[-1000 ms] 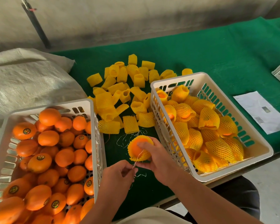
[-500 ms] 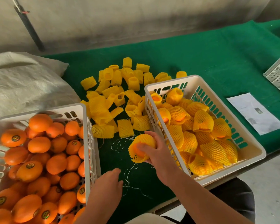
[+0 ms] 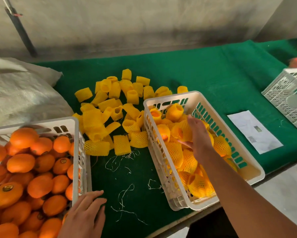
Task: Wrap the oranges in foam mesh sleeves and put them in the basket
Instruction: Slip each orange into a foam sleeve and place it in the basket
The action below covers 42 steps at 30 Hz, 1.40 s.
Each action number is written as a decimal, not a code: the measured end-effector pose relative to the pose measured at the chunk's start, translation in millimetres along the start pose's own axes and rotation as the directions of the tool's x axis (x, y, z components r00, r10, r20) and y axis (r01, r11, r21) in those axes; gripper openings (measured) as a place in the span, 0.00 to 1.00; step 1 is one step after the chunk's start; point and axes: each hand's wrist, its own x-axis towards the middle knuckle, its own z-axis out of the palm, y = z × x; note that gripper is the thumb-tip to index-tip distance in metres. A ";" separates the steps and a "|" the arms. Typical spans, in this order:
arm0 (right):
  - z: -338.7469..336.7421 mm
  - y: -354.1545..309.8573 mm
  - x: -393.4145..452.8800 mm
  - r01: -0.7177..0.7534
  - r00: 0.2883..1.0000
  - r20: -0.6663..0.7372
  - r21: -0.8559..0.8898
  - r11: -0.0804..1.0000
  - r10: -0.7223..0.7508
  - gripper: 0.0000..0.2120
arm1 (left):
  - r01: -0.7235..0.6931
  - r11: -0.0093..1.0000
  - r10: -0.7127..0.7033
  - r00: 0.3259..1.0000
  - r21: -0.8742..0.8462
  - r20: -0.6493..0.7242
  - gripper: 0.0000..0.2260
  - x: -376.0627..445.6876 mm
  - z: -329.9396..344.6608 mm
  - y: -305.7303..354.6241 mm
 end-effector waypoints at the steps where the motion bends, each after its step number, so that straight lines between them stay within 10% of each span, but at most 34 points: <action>1: -3.9 4.2 8.5 -0.006 0.999 -0.046 -0.049 0.999 0.004 0.06 | 0.044 0.999 -0.044 0.999 -0.022 -0.015 0.06 -0.2 2.0 0.1; 5: -17.3 33.5 31.7 0.087 0.994 -0.023 -0.459 0.884 -0.110 0.14 | 0.008 0.998 -0.009 1.000 -0.060 -0.020 0.11 -2.5 7.5 -4.4; 11: -48.4 61.5 29.4 0.164 0.983 0.023 -0.570 0.805 -0.183 0.39 | 0.039 0.993 -0.041 0.999 -0.112 -0.016 0.24 -4.5 12.0 -5.2; 19: -20.6 60.5 -51.1 0.317 0.928 0.041 -0.606 0.730 -0.370 0.15 | 0.069 0.984 -0.065 0.997 -0.163 0.031 0.19 -9.4 7.2 3.6; 30: 22.3 95.1 -77.9 0.292 0.956 0.192 -0.609 0.737 -0.220 0.17 | 0.378 0.879 -0.432 0.889 -0.291 -0.153 0.14 -5.4 -11.3 -56.3; 42: 20.2 102.3 -71.8 0.342 0.939 0.229 -0.670 0.659 -0.255 0.16 | 0.585 0.785 -0.618 0.761 0.203 0.195 0.18 6.8 -5.1 -150.2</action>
